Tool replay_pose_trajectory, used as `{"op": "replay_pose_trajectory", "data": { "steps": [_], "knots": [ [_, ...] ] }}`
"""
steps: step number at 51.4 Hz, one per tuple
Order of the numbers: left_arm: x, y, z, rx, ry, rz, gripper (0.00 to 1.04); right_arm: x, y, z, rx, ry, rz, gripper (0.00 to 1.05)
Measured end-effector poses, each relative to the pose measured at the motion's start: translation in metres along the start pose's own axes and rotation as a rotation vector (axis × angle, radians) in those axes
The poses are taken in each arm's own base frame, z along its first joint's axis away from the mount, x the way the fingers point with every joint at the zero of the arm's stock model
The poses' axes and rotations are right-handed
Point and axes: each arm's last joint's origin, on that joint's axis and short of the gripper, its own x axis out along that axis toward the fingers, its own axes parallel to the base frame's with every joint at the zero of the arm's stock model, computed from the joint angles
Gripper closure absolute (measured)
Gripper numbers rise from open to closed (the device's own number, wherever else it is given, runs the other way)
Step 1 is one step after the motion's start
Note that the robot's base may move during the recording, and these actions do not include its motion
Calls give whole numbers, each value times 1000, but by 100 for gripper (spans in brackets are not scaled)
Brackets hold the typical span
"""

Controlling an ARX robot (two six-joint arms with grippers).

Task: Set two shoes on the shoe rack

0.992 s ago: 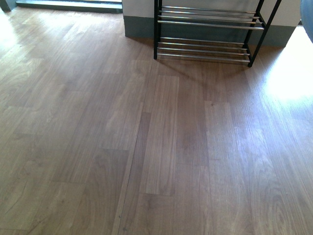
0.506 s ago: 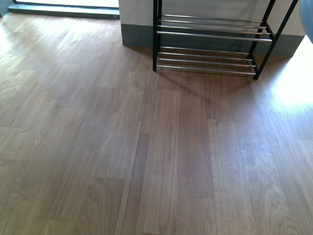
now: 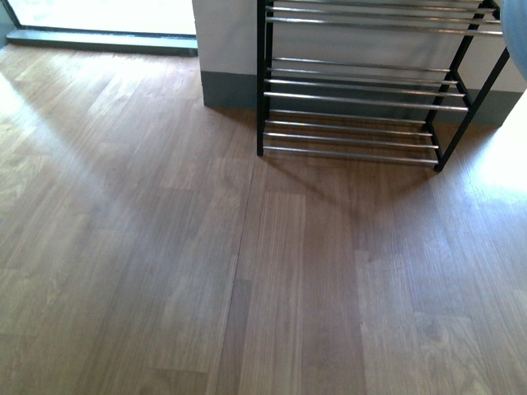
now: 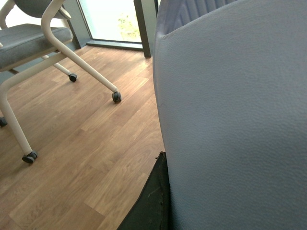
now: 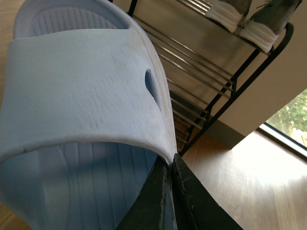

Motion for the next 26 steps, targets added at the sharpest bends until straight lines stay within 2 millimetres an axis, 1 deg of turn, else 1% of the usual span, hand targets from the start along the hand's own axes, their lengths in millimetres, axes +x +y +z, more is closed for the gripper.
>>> {"op": "replay_pose_trajectory", "data": {
  "steps": [26],
  "knots": [
    [0, 0, 0, -3, 0, 0, 103, 0, 0, 0, 0, -1, -1, 103]
  ]
}}
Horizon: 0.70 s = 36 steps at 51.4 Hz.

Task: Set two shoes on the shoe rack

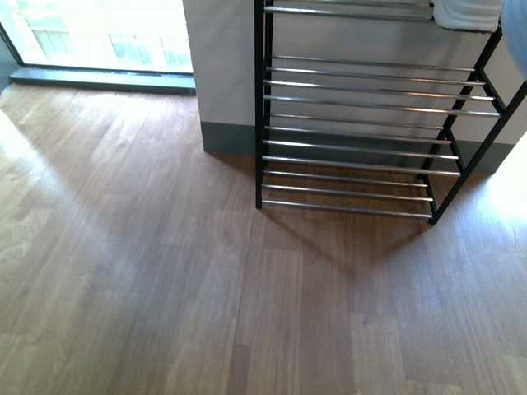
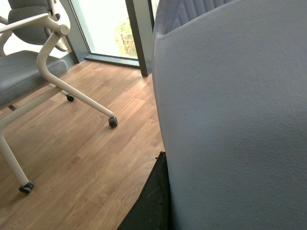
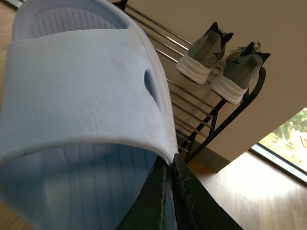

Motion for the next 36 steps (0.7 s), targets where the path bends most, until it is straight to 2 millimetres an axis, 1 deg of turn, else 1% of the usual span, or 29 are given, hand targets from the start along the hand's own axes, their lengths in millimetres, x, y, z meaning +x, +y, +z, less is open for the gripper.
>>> {"op": "replay_pose_trajectory", "data": {
  "steps": [36],
  "knots": [
    [0, 0, 0, -1, 0, 0, 103, 0, 0, 0, -1, -1, -1, 103]
  ]
}}
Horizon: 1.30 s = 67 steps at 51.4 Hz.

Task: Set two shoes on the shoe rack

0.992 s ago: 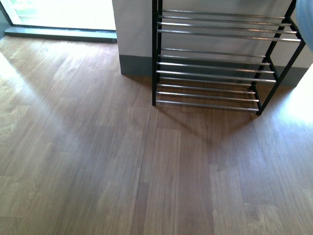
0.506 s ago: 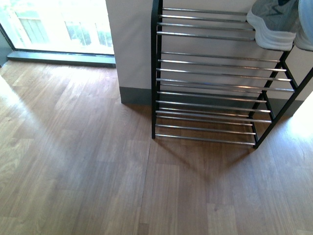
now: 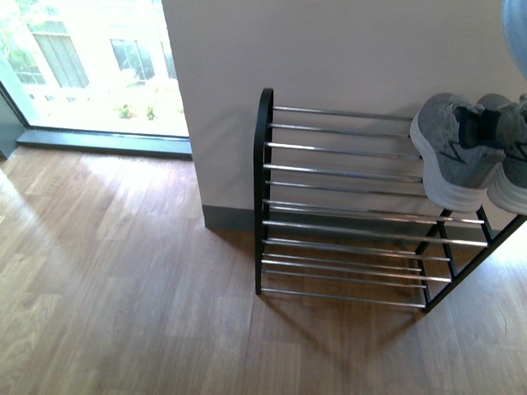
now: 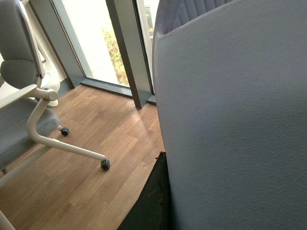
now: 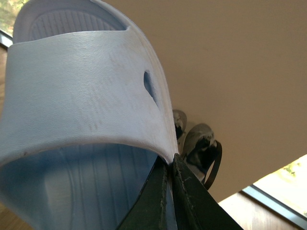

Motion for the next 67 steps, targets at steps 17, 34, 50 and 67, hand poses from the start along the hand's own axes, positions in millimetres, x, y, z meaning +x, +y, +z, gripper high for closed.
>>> {"op": "replay_pose_trajectory", "data": {
  "steps": [17, 34, 50, 67],
  "knots": [
    [0, 0, 0, 1, 2, 0, 103, 0, 0, 0, 1, 3, 2, 103],
    [0, 0, 0, 0, 2, 0, 103, 0, 0, 0, 1, 2, 2, 103],
    [0, 0, 0, 0, 2, 0, 103, 0, 0, 0, 1, 2, 2, 103],
    [0, 0, 0, 0, 2, 0, 103, 0, 0, 0, 1, 2, 2, 103]
  ]
}}
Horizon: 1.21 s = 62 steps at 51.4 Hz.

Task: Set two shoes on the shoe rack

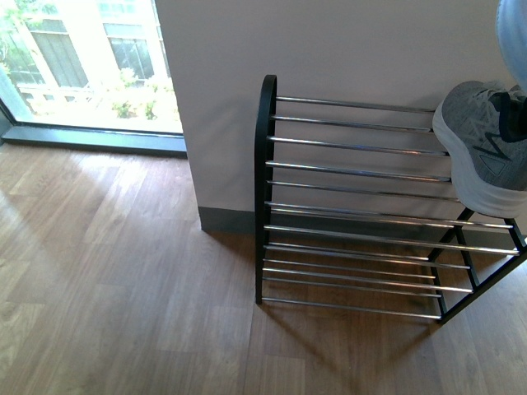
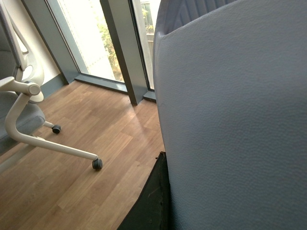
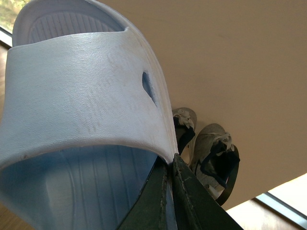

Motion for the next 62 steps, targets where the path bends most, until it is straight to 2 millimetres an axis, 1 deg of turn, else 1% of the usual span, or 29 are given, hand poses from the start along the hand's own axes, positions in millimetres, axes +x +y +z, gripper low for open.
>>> {"op": "replay_pose_trajectory", "data": {
  "steps": [25, 29, 33, 34, 38, 39, 42, 43, 46, 48, 51, 52, 57, 62],
  "knots": [
    [0, 0, 0, 0, 0, 0, 103, 0, 0, 0, 0, 1, 0, 103],
    [0, 0, 0, 0, 0, 0, 103, 3, 0, 2, 84, -52, 40, 103],
    [0, 0, 0, 0, 1, 0, 103, 11, -3, 7, 183, -64, 44, 103],
    [0, 0, 0, 0, 0, 0, 103, 15, -4, 9, 220, -60, 44, 103],
    [0, 0, 0, 0, 1, 0, 103, 29, -6, 15, 263, -49, 48, 103],
    [0, 0, 0, 0, 0, 0, 103, 39, -8, 19, 280, -34, 47, 103],
    [0, 0, 0, 0, 0, 0, 103, 55, -12, 23, 301, 0, 40, 103],
    [0, 0, 0, 0, 0, 0, 103, 63, -13, 25, 307, 19, 35, 103],
    [0, 0, 0, 0, 0, 0, 103, 88, -17, 26, 327, 78, 15, 103],
    [0, 0, 0, 0, 0, 0, 103, 98, -19, 26, 334, 101, 3, 103],
    [0, 0, 0, 0, 0, 0, 103, 124, -20, 22, 355, 174, -18, 103],
    [0, 0, 0, 0, 0, 0, 103, 129, -21, 21, 359, 189, -22, 103],
    [0, 0, 0, 0, 0, 0, 103, 175, -19, 6, 373, 303, -69, 103],
    [0, 0, 0, 0, 0, 0, 103, 200, -15, -2, 364, 349, -94, 103]
  ]
}}
